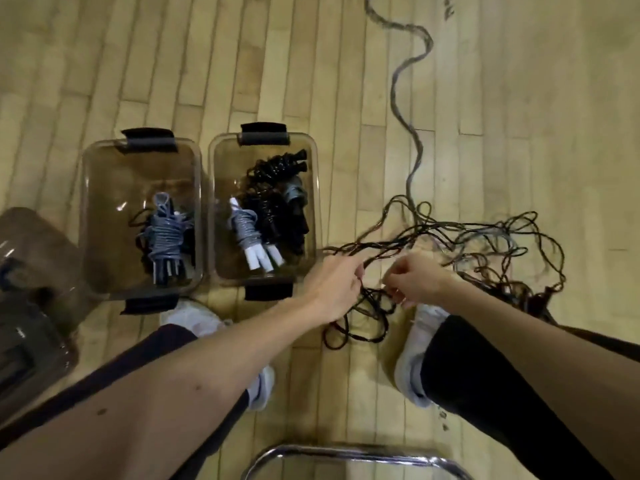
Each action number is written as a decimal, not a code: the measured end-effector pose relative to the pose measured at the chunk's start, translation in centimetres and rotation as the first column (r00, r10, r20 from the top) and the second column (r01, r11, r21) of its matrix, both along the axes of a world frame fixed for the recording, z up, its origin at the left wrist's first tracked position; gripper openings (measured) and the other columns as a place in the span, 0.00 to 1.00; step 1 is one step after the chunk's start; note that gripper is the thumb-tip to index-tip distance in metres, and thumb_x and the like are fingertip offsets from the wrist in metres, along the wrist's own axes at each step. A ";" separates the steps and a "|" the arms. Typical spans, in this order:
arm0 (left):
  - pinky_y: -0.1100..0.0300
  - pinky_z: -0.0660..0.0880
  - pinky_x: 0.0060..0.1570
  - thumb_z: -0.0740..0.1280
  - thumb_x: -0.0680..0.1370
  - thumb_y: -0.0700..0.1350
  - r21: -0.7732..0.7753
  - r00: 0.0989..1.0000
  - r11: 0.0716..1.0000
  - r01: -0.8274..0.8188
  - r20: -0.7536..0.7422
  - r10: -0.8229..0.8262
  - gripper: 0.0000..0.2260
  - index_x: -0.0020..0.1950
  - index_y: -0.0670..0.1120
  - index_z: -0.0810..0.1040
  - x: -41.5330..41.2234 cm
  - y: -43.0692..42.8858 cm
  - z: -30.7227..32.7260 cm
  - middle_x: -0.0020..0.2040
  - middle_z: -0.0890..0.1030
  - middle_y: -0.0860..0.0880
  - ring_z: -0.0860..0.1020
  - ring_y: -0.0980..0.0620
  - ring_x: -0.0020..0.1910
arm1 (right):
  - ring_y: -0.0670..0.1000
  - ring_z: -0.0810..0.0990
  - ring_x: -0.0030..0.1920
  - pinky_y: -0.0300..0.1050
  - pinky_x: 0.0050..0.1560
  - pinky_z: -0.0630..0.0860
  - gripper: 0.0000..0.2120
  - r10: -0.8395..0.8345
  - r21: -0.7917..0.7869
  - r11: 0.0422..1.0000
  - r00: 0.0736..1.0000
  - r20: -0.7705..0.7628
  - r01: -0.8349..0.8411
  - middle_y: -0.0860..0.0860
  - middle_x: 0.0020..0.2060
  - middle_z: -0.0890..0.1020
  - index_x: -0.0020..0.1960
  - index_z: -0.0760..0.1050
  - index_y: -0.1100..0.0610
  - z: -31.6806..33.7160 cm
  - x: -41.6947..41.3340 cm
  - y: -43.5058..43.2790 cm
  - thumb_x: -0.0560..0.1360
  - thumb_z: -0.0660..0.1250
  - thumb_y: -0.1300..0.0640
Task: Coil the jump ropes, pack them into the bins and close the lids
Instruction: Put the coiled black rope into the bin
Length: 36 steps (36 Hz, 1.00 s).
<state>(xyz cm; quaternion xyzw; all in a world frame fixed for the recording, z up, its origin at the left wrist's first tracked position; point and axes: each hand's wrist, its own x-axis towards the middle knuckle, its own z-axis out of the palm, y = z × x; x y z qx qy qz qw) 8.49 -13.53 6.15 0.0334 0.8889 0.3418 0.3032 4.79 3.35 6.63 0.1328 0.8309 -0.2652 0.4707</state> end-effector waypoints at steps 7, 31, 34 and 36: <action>0.60 0.76 0.52 0.63 0.82 0.41 -0.084 0.965 0.968 -0.235 0.103 0.243 0.10 0.62 0.46 0.78 -2.0 4.3 -6.7 0.57 0.80 0.48 0.78 0.51 0.56 | 0.51 0.81 0.37 0.43 0.37 0.79 0.08 -0.083 0.007 0.997 0.996 0.026 0.083 0.54 0.41 0.82 0.57 0.77 0.58 -5.7 0.1 3.5 0.81 0.62 0.62; 0.47 0.78 0.53 0.62 0.84 0.47 -0.029 0.963 0.974 -0.226 0.144 0.228 0.06 0.56 0.49 0.77 -9.7 7.4 -12.5 0.50 0.80 0.48 0.79 0.47 0.50 | 0.59 0.83 0.53 0.56 0.56 0.81 0.15 -0.052 0.031 0.998 0.998 -0.033 0.053 0.59 0.57 0.81 0.66 0.73 0.58 -11.6 -6.9 3.5 0.81 0.62 0.55; 0.48 0.80 0.54 0.63 0.83 0.45 0.166 0.934 0.927 -0.338 0.181 0.308 0.04 0.50 0.50 0.75 -10.7 6.7 -8.3 0.45 0.82 0.49 0.81 0.48 0.47 | 0.55 0.83 0.45 0.49 0.44 0.82 0.15 -0.092 -0.108 0.990 0.996 0.011 0.093 0.59 0.53 0.83 0.66 0.74 0.55 -8.5 -7.7 3.6 0.79 0.64 0.60; 0.51 0.81 0.53 0.63 0.83 0.44 0.238 0.935 0.907 -0.348 0.163 0.315 0.03 0.51 0.48 0.75 -11.8 6.4 -4.8 0.42 0.82 0.49 0.82 0.50 0.44 | 0.54 0.81 0.45 0.48 0.44 0.80 0.16 -0.084 -0.213 0.974 0.996 -0.001 0.082 0.60 0.54 0.83 0.64 0.75 0.56 -5.4 -8.5 3.6 0.77 0.66 0.63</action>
